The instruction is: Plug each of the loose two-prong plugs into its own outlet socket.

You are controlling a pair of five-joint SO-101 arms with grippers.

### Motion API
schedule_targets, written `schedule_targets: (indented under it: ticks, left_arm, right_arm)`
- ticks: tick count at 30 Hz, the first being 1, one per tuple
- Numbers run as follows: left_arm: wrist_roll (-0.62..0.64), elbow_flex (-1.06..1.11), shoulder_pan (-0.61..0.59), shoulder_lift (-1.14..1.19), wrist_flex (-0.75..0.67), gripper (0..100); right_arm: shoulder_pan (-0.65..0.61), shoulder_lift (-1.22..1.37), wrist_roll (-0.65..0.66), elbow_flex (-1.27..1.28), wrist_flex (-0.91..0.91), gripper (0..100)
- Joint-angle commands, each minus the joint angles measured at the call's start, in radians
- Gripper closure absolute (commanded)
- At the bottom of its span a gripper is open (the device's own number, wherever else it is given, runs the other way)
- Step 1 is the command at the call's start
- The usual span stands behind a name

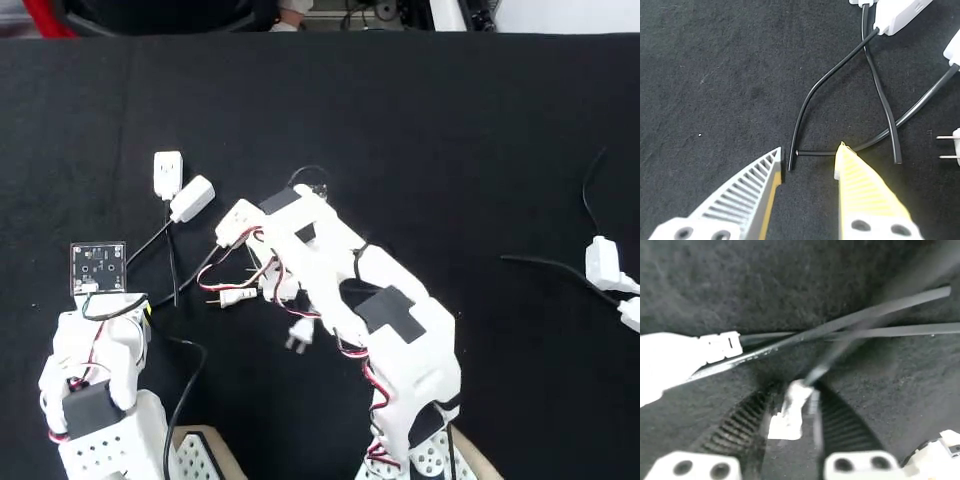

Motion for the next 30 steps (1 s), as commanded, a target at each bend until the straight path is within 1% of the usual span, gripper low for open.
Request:
schedule_targets:
  ticks: [1,5,7,10,13,15,19,21,23,25,30]
  left_arm:
    - [-0.008,-0.010,-0.002,0.002,-0.018,82]
    - [-0.008,-0.010,-0.002,0.002,-0.018,82]
    - [-0.008,-0.010,-0.002,0.002,-0.018,82]
    - [-0.008,-0.010,-0.002,0.002,-0.018,82]
    - [-0.008,-0.010,-0.002,0.002,-0.018,82]
    - [-0.008,-0.010,-0.002,0.002,-0.018,82]
    - [-0.008,-0.010,-0.004,0.002,-0.018,82]
    - [-0.008,-0.010,-0.004,0.002,-0.018,82]
    - [-0.008,-0.010,-0.004,0.002,-0.018,82]
    - [-0.008,-0.010,-0.002,0.002,-0.018,82]
    - [-0.008,-0.010,-0.002,0.002,-0.018,82]
  right_arm:
    - [-0.009,0.002,0.026,-0.059,0.055,96.8]
    - [0.012,0.002,0.126,-0.116,0.157,97.3]
    - [0.051,0.002,0.169,-0.145,0.169,97.3]
    - [0.115,0.002,0.281,-0.211,0.164,97.3]
    - [0.161,0.008,0.483,-0.294,0.140,97.3]
    - [0.173,0.010,0.647,-0.315,0.054,97.2]
    - [0.184,0.012,0.914,-0.300,-0.132,97.2]
    - [0.196,0.010,1.034,-0.271,-0.170,97.2]
    - [0.204,0.010,1.145,-0.234,-0.170,97.3]
    - [0.207,0.008,1.221,-0.202,-0.175,97.3]
    - [0.207,0.002,1.324,-0.189,-0.152,97.1]
